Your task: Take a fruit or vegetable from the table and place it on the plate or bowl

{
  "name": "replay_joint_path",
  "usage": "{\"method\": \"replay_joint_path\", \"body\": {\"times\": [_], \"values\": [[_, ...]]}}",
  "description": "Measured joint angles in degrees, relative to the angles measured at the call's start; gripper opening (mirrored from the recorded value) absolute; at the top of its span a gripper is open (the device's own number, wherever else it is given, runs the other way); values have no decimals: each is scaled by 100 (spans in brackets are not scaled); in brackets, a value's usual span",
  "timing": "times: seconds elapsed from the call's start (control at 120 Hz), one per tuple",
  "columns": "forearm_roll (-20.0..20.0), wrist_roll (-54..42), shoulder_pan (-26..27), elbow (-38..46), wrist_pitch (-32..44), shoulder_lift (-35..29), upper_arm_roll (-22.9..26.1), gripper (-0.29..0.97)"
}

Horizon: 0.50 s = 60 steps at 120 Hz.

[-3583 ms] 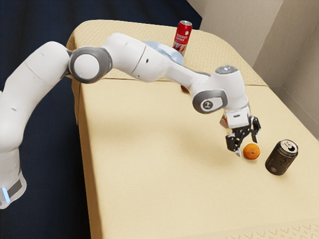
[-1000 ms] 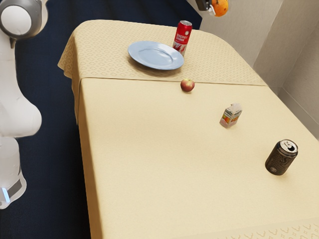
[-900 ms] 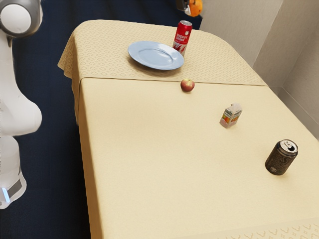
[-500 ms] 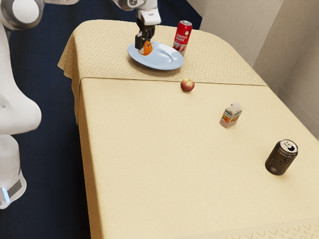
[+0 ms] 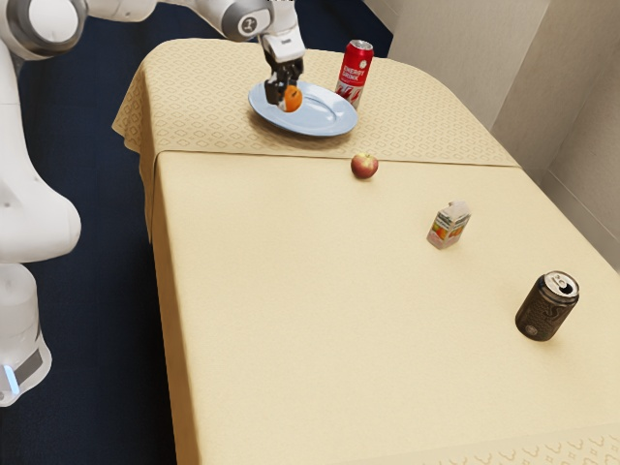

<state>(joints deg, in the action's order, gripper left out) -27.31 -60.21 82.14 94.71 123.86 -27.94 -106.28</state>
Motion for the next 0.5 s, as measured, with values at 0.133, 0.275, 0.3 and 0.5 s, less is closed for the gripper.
{"method": "replay_joint_path", "body": {"times": [0.133,0.275,0.3,0.5], "values": [[20,-17,-359,315,-44,15,718,24],[-22,-1,-371,396,52,22,1032,25],[-28,3,-341,388,102,17,1023,25],[-193,19,776,279,757,-9,-65,32]]}}
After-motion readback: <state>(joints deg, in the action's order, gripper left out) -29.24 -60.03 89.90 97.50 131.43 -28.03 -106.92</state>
